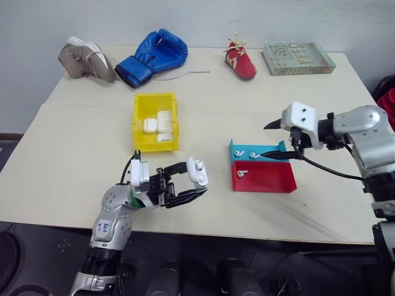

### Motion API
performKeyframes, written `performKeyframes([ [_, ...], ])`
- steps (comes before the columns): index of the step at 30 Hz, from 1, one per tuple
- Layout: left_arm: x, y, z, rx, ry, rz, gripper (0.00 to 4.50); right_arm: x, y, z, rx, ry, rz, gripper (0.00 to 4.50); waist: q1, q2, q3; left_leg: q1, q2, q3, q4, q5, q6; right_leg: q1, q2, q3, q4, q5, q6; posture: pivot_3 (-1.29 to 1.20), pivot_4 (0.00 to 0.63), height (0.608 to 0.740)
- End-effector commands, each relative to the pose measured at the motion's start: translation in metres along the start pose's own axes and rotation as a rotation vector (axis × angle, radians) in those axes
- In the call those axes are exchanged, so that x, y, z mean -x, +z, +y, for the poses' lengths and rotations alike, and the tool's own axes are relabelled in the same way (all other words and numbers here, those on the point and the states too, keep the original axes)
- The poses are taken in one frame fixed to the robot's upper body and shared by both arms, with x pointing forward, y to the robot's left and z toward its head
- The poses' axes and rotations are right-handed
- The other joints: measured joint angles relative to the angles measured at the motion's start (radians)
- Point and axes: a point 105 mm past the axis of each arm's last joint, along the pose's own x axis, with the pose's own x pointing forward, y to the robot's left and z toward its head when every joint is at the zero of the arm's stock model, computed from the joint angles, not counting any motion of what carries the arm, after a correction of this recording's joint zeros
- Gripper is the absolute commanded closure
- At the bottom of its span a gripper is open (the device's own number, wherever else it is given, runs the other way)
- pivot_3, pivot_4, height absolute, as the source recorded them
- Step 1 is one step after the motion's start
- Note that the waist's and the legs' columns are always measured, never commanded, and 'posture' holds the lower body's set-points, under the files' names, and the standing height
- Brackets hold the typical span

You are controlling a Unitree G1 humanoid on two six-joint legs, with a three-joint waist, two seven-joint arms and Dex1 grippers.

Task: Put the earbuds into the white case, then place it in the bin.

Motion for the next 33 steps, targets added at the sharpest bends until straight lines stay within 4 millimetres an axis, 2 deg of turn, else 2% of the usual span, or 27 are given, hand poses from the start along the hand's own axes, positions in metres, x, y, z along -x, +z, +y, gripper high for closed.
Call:
performKeyframes([
  [1,-0.003,0.009,-0.005,-0.048,-0.010,-0.014,1.72,0.000,-0.006,-0.010,0.082,0.017,0.068,1.72,-0.002,0.000,0.000,0.000,0.000,0.000,0.000,0.000,0.000,0.000,0.000,0.000,0.000,0.000,0.000,0.00,0.150,0.740],
  [3,-0.002,0.009,-0.005,-0.050,-0.002,-0.011,1.72,-0.005,-0.003,-0.015,0.091,0.027,0.065,2.43,-0.004,0.000,0.000,0.000,0.000,0.000,0.001,0.000,0.000,0.000,0.000,0.000,0.000,0.000,0.000,0.00,0.150,0.740],
  [16,-0.003,0.009,-0.008,-0.060,0.026,-0.008,1.72,-0.032,-0.002,-0.014,0.165,0.176,0.149,2.43,-0.015,0.000,0.000,0.000,0.000,0.000,0.002,0.000,0.000,-0.001,0.000,-0.001,0.006,0.000,0.000,0.00,0.150,0.740],
  [33,0.000,0.012,-0.006,-0.072,0.046,0.004,1.72,-0.055,-0.004,-0.008,0.185,0.237,0.209,2.43,-0.029,0.000,0.000,0.001,0.000,0.000,0.002,0.000,-0.001,-0.001,0.000,-0.001,0.006,0.000,0.000,0.00,0.150,0.740],
])
